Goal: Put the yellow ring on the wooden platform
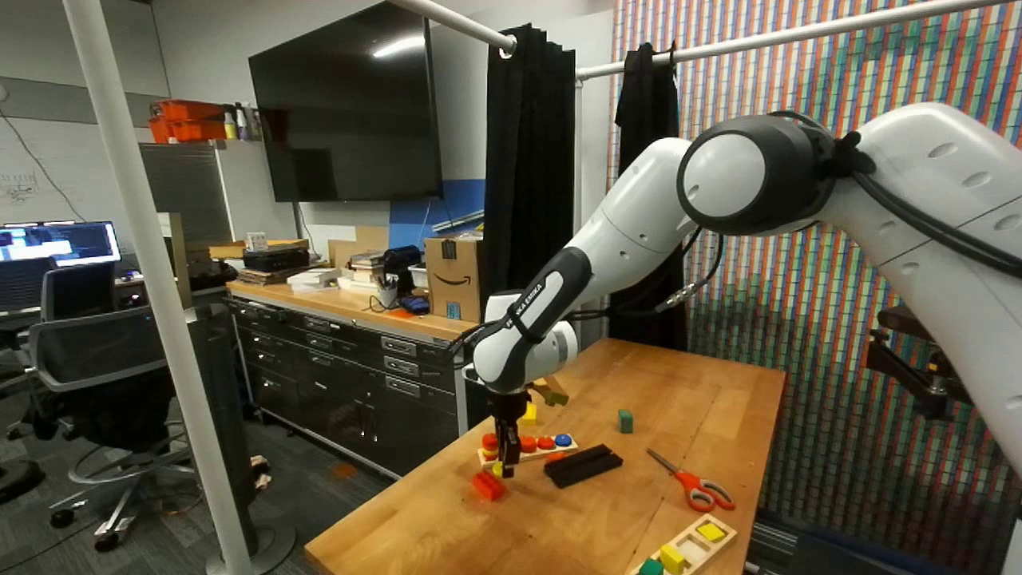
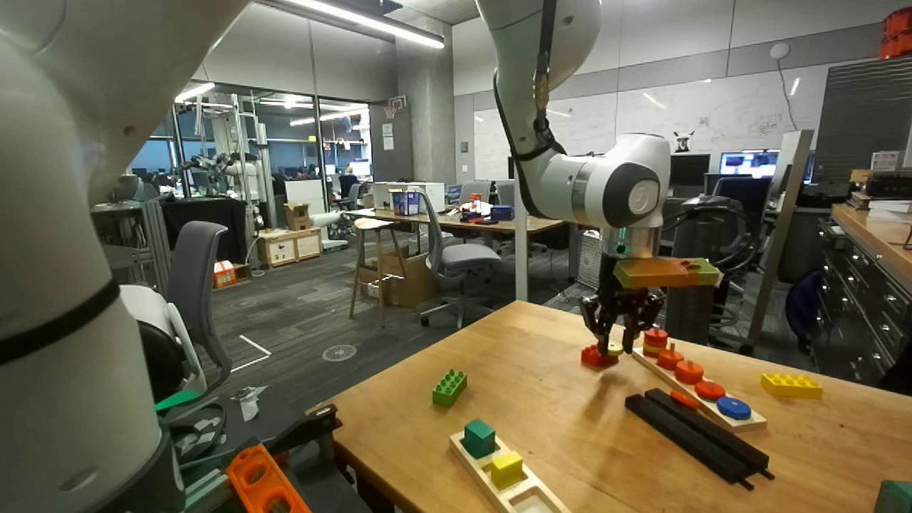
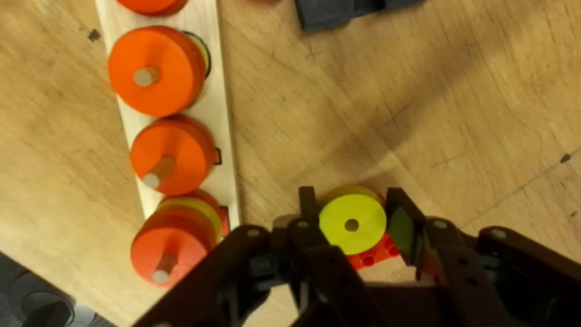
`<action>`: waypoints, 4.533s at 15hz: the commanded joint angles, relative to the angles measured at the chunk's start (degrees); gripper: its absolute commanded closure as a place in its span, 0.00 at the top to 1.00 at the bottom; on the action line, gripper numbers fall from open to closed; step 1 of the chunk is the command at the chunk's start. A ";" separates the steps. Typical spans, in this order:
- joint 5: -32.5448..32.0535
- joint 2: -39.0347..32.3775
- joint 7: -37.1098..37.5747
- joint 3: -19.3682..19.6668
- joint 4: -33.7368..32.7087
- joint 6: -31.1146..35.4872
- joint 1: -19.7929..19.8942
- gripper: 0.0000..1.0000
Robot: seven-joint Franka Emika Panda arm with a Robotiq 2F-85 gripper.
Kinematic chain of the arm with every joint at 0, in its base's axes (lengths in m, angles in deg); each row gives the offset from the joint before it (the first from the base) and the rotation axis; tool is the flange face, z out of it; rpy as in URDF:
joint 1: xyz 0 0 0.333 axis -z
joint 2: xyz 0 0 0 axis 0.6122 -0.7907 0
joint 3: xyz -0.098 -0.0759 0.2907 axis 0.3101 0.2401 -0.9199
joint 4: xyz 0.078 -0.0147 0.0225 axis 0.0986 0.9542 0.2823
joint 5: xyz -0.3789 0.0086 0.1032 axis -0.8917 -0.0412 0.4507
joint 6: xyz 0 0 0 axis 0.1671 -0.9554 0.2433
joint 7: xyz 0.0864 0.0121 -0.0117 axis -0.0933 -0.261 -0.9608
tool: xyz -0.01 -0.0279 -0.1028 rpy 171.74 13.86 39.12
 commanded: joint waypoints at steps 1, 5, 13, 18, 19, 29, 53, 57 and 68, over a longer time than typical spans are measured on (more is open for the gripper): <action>-2.23 4.27 5.86 1.82 1.29 -0.73 -2.67 0.23; -6.72 6.12 14.28 4.58 1.71 1.83 -5.36 0.23; -15.02 5.35 27.83 8.28 0.53 2.71 -6.49 0.23; -14.68 3.95 30.03 7.96 -1.39 1.67 -4.72 0.23; -14.31 3.48 30.06 7.74 -2.00 1.41 -4.25 0.23; -9.40 -0.74 27.85 4.03 -8.28 -2.04 0.99 0.23; -3.50 -7.71 25.28 1.11 -18.50 -8.56 4.05 0.23; -3.49 -8.39 25.33 0.97 -19.53 -9.06 3.87 0.23; -2.02 -8.57 25.86 0.40 -20.13 -11.44 3.70 0.23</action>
